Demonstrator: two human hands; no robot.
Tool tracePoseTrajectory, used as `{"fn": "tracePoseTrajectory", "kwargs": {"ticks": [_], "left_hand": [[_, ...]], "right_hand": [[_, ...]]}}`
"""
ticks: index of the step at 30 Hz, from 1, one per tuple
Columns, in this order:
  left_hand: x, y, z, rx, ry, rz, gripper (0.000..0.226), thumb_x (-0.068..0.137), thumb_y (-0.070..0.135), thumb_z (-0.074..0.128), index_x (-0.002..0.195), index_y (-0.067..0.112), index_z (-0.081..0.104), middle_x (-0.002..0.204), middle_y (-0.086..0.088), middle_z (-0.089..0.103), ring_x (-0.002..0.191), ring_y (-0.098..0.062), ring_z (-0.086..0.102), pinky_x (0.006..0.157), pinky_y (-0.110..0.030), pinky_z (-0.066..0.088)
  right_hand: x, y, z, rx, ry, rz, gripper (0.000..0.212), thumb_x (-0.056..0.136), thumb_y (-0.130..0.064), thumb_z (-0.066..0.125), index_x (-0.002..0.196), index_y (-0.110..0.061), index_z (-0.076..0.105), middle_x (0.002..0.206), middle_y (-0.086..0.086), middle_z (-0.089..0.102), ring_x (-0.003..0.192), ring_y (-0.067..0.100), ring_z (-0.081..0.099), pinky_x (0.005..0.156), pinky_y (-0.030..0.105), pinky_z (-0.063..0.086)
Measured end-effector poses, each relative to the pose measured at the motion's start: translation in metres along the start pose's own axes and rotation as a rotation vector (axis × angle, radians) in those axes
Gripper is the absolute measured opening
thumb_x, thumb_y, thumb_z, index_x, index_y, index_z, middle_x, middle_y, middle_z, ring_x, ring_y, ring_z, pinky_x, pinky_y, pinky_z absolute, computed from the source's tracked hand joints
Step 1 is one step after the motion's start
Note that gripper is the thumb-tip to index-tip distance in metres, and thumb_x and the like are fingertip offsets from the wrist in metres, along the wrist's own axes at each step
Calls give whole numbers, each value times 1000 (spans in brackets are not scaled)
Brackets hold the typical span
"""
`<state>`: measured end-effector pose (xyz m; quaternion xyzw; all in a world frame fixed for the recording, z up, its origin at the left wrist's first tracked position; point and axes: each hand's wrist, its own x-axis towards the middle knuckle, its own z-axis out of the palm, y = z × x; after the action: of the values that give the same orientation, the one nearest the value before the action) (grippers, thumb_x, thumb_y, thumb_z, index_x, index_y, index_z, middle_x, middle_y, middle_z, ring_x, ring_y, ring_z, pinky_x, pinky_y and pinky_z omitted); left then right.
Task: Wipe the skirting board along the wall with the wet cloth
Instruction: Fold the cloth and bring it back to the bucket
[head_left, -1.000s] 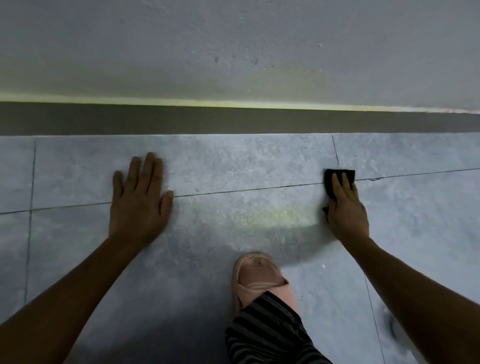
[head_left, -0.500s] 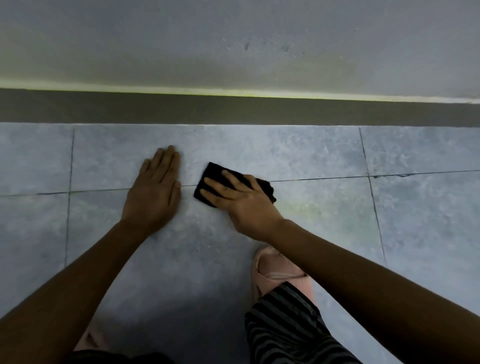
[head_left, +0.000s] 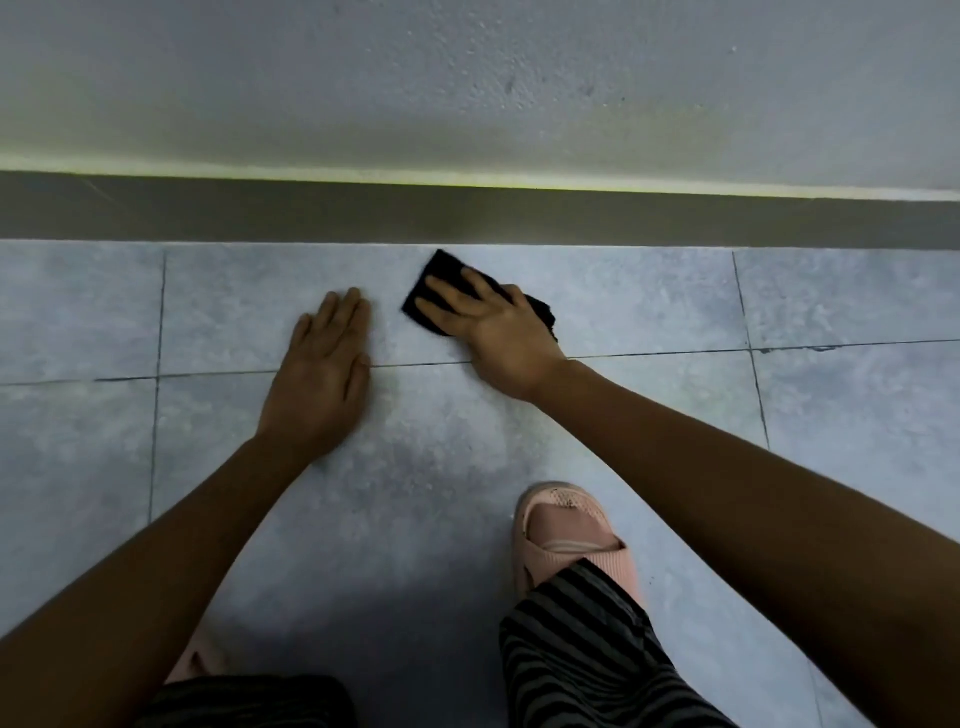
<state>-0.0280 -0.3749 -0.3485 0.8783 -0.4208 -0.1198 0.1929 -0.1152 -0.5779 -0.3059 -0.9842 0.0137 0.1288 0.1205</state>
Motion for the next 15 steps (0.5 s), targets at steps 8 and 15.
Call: {"fn": "tracePoseTrajectory", "kwargs": {"ticks": [8, 15], "left_hand": [[-4, 52, -39, -729, 111, -698, 38, 95, 47, 38, 114, 18, 55, 106, -7, 65, 93, -22, 62, 81, -32, 46], [1, 66, -155, -1569, 7, -862, 40, 92, 47, 46, 100, 10, 60, 95, -7, 68, 89, -19, 66, 76, -33, 52]], "right_hand": [[-1, -7, -29, 746, -19, 62, 44, 89, 2, 56, 127, -21, 59, 128, -1, 61, 101, 16, 65, 87, 26, 55], [5, -60, -120, 773, 5, -96, 36, 83, -6, 67, 106, -25, 48, 106, -8, 62, 92, 1, 62, 79, 20, 51]]}}
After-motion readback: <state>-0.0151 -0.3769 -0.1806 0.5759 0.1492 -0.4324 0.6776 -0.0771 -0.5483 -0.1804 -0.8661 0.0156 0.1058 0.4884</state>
